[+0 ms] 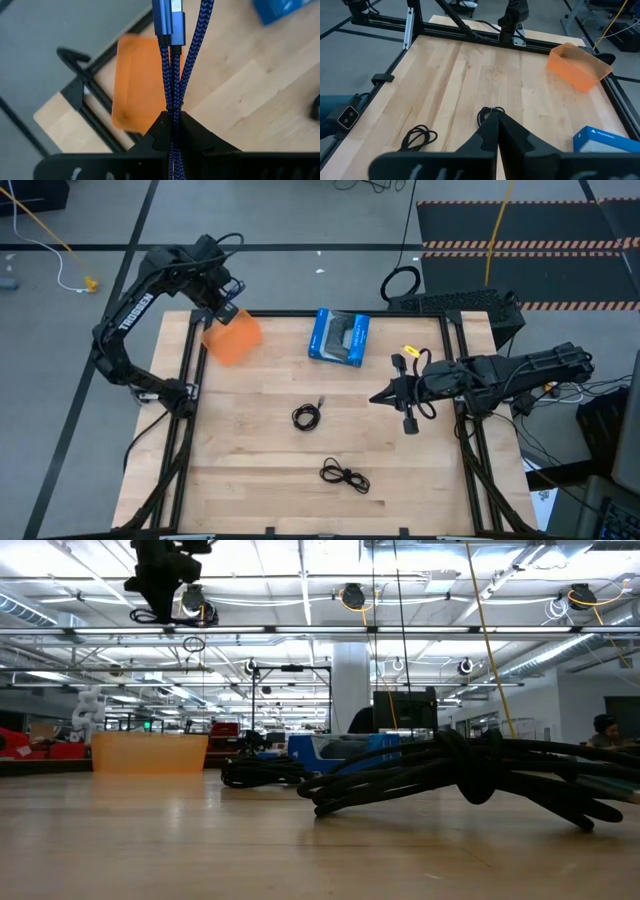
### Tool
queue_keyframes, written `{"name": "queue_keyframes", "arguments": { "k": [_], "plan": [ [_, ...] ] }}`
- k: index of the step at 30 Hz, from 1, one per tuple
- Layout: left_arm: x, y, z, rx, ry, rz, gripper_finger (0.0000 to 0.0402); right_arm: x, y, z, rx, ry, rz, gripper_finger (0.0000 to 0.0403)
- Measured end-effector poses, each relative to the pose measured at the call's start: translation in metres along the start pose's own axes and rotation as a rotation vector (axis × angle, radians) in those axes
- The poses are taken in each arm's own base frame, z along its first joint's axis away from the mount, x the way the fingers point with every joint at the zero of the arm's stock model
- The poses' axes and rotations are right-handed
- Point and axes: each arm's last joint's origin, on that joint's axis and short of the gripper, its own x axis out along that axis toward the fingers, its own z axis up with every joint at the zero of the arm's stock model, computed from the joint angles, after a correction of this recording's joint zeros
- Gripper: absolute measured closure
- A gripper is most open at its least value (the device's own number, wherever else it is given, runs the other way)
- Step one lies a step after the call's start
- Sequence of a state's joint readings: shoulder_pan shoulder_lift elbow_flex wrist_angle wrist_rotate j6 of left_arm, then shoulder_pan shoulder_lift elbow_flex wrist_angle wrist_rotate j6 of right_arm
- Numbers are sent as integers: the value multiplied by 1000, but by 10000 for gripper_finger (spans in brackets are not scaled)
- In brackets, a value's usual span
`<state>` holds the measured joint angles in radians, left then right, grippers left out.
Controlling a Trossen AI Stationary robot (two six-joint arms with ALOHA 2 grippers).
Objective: Pick and place USB-C Cables
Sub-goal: Put the blue charger cable into the orange bin
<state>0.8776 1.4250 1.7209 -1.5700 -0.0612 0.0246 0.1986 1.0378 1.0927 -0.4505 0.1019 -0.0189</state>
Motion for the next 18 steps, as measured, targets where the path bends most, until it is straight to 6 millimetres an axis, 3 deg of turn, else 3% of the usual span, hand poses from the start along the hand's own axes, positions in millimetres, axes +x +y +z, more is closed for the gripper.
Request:
{"name": "queue_keyframes", "arguments": {
  "k": [9,18],
  "plan": [
    [53,-3,-14,7,217,24,385,0,0,1,1,-6,0,403],
    [97,-4,-22,7,272,93,385,0,0,1,-2,-13,0,403]
  ]
}}
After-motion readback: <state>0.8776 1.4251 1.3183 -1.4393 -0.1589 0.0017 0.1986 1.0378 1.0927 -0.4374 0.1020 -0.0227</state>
